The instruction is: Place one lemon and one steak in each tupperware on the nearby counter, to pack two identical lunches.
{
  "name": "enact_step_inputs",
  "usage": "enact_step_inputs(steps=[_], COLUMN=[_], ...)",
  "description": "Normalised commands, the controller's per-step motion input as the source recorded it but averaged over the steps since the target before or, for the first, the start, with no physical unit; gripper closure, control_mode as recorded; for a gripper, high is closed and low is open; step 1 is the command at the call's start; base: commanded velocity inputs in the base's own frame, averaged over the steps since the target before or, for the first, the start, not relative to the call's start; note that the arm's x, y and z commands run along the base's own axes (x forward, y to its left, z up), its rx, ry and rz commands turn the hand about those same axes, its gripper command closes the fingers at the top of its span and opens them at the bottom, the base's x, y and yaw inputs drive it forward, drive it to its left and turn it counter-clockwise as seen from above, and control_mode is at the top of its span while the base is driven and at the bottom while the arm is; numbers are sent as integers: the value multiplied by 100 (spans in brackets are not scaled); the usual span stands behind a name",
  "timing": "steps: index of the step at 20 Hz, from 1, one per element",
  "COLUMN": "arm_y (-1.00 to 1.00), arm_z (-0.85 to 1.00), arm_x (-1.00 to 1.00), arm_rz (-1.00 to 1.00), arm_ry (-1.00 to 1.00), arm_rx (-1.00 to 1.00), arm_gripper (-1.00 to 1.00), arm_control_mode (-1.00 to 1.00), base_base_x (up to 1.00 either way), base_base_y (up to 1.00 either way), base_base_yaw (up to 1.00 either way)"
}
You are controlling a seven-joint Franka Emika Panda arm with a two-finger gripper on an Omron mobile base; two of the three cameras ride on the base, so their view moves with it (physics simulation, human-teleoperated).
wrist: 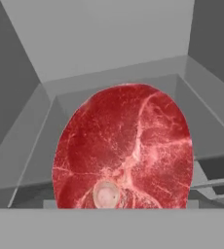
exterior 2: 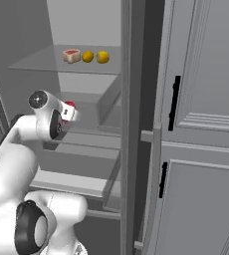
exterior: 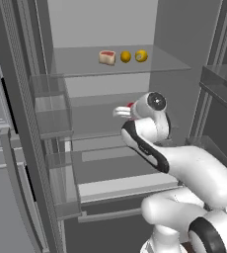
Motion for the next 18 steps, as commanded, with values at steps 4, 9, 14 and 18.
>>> enact_step_inputs(steps=[4,9,14,18], arm_y=[0,-11,-33,0], arm_z=[36,0,0,0], arm_x=[-100,-93,-62,0], arm_rz=[1,0,0,0], arm_ry=[13,4,-1,0], arm_rx=[0,-4,0,0], arm_gripper=[100,100,100,100], arm_control_mode=[-100,-100,100,100], base_base_x=[0,0,-20,-100], base_base_y=[0,0,0,0], base_base_yaw=[0,0,0,1])
